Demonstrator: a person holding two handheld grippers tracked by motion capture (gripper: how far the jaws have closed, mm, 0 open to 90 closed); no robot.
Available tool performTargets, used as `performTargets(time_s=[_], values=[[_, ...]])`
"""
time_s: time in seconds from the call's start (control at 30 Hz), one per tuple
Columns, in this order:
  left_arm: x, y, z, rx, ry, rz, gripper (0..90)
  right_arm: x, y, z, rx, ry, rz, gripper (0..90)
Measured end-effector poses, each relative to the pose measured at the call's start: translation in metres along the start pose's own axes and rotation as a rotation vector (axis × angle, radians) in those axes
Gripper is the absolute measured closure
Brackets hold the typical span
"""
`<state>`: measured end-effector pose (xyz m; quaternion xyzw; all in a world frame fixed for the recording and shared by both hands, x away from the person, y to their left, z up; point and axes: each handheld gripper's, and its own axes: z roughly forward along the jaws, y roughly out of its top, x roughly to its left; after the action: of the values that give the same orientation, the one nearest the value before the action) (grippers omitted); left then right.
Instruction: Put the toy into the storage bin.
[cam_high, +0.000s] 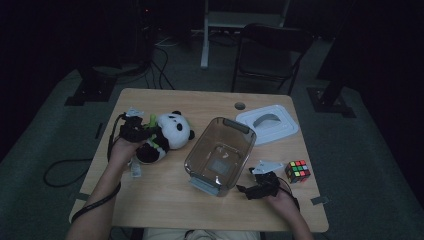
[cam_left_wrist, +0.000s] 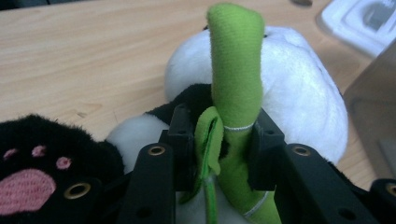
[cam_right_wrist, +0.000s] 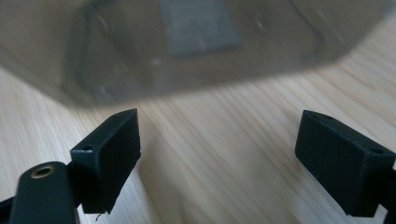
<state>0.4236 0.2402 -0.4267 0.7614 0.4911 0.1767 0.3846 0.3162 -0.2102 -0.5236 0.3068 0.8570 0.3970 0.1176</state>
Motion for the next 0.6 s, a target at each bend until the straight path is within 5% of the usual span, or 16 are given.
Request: performTargets(time_s=[0.33,0.47,0.6], values=[[0.006,0.014,-0.02,-0.049,0.017,-0.051,69.3,0.018,0.024,0.027,0.016,0.026,0.008,12.6],[0.007,0.024,-0.029,-0.063,0.027,-0.065,69.2,0.024,0.037,0.04,0.02,-0.011,0.063,12.6],[0.005,0.04,-0.041,-0.099,0.043,-0.075,69.2,0.038,0.052,0.054,0.024,-0.102,0.1,12.6]])
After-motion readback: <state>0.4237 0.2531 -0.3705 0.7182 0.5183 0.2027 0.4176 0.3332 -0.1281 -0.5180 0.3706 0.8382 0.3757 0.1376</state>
